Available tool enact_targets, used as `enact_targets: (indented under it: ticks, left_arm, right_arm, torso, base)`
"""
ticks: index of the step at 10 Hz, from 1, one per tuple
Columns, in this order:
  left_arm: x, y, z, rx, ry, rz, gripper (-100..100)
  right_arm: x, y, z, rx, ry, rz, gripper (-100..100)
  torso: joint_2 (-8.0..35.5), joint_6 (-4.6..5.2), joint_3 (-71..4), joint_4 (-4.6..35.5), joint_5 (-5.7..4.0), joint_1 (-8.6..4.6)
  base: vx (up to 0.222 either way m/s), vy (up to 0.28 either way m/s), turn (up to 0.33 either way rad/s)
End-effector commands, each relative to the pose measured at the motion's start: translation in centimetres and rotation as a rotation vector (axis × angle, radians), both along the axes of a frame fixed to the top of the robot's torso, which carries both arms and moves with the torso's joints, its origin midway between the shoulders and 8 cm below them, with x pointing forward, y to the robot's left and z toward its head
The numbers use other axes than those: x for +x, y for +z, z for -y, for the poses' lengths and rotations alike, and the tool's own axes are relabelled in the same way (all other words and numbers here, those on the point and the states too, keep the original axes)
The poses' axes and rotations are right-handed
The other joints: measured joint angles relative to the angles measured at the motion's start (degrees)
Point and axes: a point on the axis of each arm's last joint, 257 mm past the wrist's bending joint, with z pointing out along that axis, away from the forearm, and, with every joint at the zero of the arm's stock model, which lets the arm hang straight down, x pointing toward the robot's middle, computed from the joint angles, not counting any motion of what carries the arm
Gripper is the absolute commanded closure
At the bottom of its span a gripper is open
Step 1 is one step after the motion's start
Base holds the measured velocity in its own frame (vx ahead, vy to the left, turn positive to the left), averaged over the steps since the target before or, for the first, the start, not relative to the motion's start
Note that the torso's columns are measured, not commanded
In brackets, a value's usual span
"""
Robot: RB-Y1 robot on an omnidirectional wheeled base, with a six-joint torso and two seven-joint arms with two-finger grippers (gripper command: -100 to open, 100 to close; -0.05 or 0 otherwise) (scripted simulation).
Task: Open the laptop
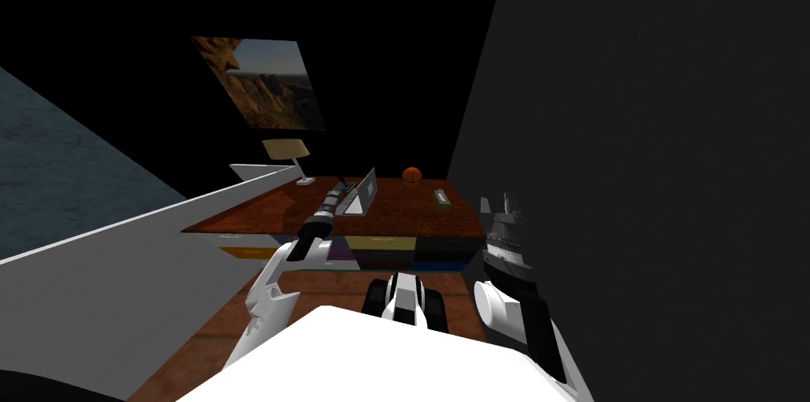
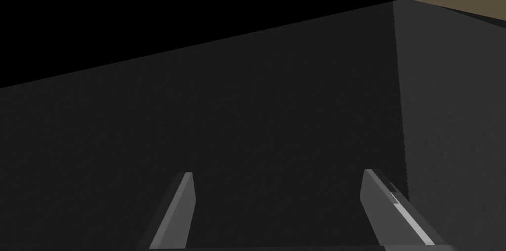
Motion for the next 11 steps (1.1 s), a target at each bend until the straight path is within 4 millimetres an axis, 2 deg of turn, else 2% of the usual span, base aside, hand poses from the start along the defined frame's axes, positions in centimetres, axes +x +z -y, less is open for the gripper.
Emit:
enact_targets:
  ticks: [1, 3, 9, 11]
  left_arm:
    - [0.2, -1.5, -2.2, -0.006, 0.066, -0.067, -100]
    - [0.2, -2.1, -3.0, -0.011, 0.091, -0.091, -100]
    - [-0.2, -6.4, -6.6, -0.085, 0.222, -0.225, -100]
    - [-0.1, -6.0, -6.6, -0.074, 0.210, -0.213, -100]
  right_arm:
    - [0.0, 0.0, 0.0, 0.000, 0.000, 0.000, 0]
    - [0.0, 0.0, 0.0, 0.000, 0.000, 0.000, 0]
    - [0.0, 0.0, 0.0, 0.000, 0.000, 0.000, 0]
    - [0.0, 0.0, 0.0, 0.000, 0.000, 0.000, 0]
  torso:
    - [0.0, 0.01, 0.0, 0.0, 0.00, -0.01]
    - [0.0, 0.01, 0.0, 0.0, -0.01, -0.06]
    - [0.0, 0.00, 0.0, 0.0, -0.01, -0.03]
    - [0.1, -0.01, 0.1, 0.0, 0.03, 0.17]
  base:
    - [0.067, -0.089, -0.061]
    - [0.051, -0.098, -0.029]
    - [0.053, -0.067, -0.043]
    - [0.015, -0.022, -0.002]
